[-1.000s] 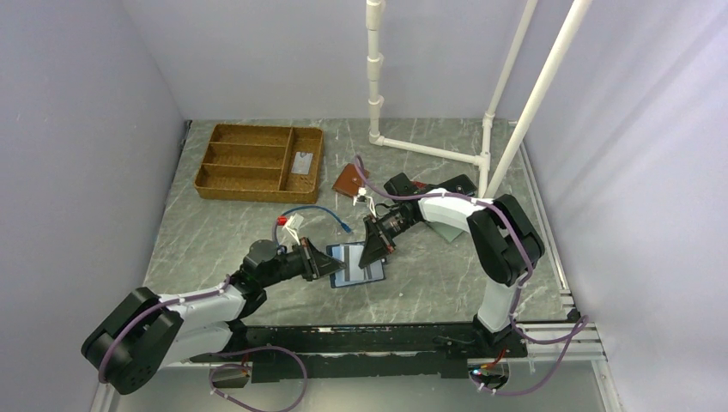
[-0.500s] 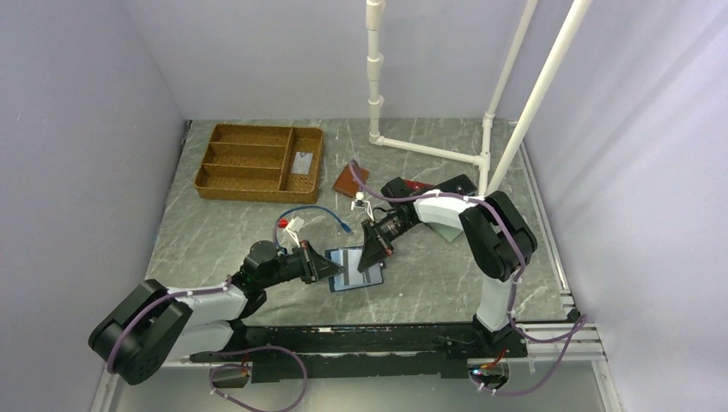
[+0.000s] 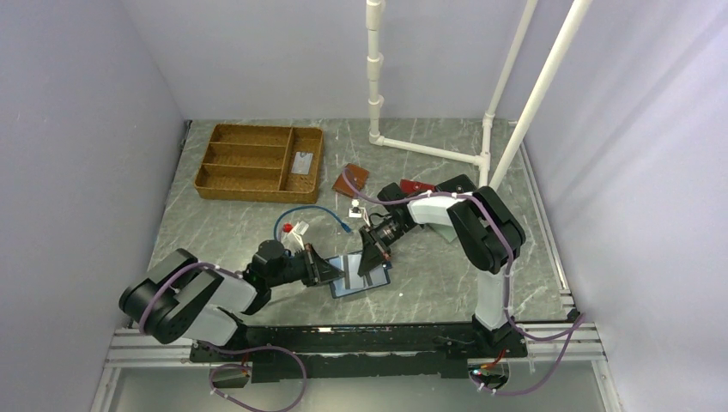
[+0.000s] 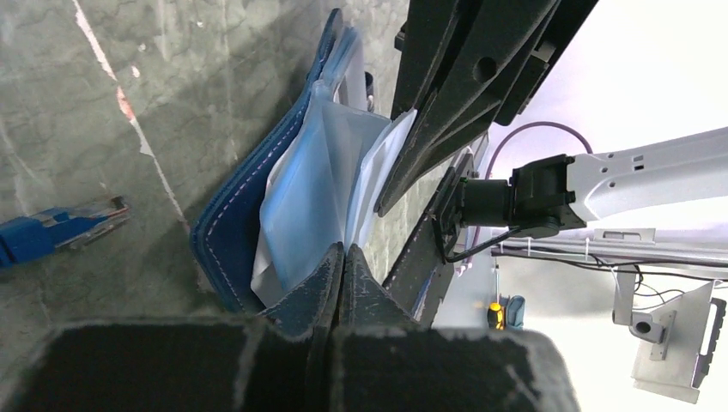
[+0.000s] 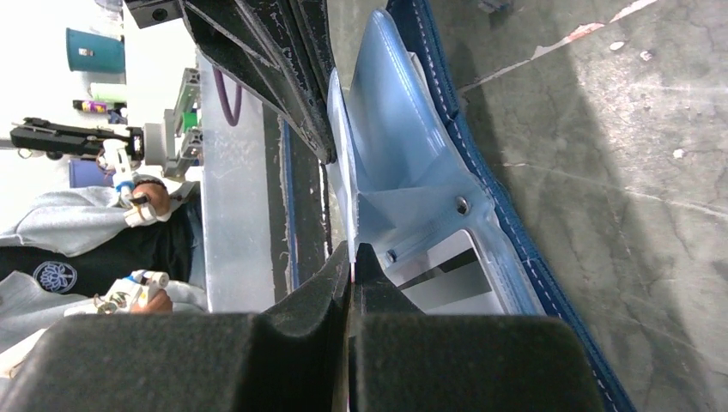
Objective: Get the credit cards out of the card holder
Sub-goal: Remove the credit card from the card holder.
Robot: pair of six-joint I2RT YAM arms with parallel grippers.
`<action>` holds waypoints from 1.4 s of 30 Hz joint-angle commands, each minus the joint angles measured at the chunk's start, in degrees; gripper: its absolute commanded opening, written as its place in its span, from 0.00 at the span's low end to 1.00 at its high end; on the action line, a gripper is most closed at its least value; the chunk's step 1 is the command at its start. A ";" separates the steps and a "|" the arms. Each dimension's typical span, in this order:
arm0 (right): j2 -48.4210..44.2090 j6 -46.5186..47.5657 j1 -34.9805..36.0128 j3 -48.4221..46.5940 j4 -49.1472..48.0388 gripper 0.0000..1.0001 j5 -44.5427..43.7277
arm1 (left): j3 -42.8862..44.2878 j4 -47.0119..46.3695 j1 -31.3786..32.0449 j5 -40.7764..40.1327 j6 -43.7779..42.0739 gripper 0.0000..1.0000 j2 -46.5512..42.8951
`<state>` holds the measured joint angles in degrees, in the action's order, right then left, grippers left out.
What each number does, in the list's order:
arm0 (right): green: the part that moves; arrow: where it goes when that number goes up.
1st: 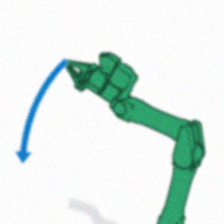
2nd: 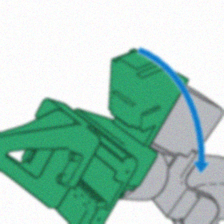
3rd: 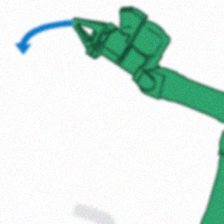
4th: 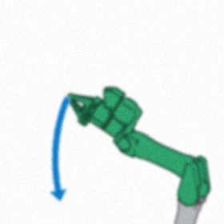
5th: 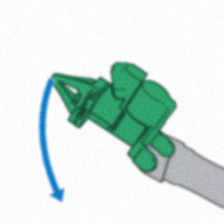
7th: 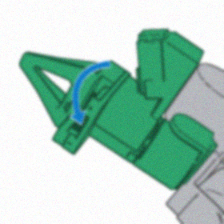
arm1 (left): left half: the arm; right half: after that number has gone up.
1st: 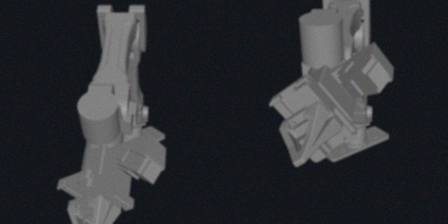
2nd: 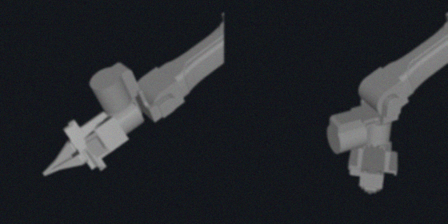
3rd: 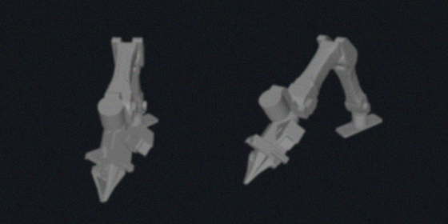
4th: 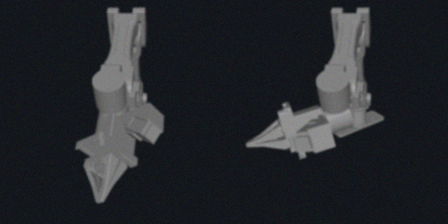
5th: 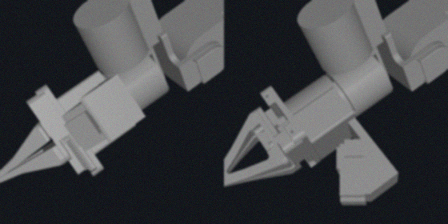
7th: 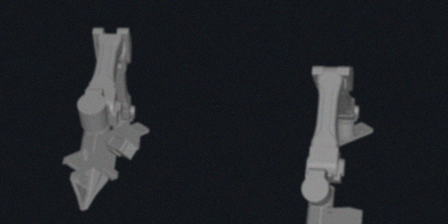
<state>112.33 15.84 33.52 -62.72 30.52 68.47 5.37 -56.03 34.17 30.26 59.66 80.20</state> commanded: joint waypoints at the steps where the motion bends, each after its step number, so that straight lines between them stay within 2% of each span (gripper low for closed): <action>1: 1.22 0.11 -1.35 -0.97 1.30 0.00 -6.96 | -1.23 -3.10 -1.54 1.14 -0.52 0.00 3.19; 9: 2.89 -0.63 -1.44 -1.27 1.69 0.00 -7.72 | -2.17 -11.89 -2.65 3.61 0.63 0.00 11.99; 18: 3.33 -1.22 -2.32 -1.18 1.91 0.01 -7.66 | -3.39 -32.65 -5.20 7.84 5.07 0.00 29.08; 21: 3.41 -1.40 -2.40 -1.24 2.06 0.02 -7.99 | -1.67 -33.04 -5.52 9.64 6.15 0.00 33.65; 26: 3.65 -1.90 -2.49 -1.34 2.15 0.03 -8.84 | -1.94 -32.83 -5.52 9.56 5.78 0.00 30.60; 32: 3.79 -1.85 -2.52 -1.61 2.57 0.05 -8.16 | -1.91 -32.95 -5.52 10.14 5.86 0.18 28.38; 37: 3.77 -1.47 -2.42 -1.70 2.85 0.05 -7.40 | -0.59 -32.96 -4.72 10.60 6.04 0.26 28.63; 42: 3.77 -0.78 -2.27 -1.83 3.43 0.06 -5.79 | 0.05 -32.84 -4.34 9.43 6.10 0.30 29.35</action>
<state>115.57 13.30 31.20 -63.35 32.99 62.15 4.64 -85.80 29.36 39.77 66.22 109.62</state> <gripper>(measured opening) 0.055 0.290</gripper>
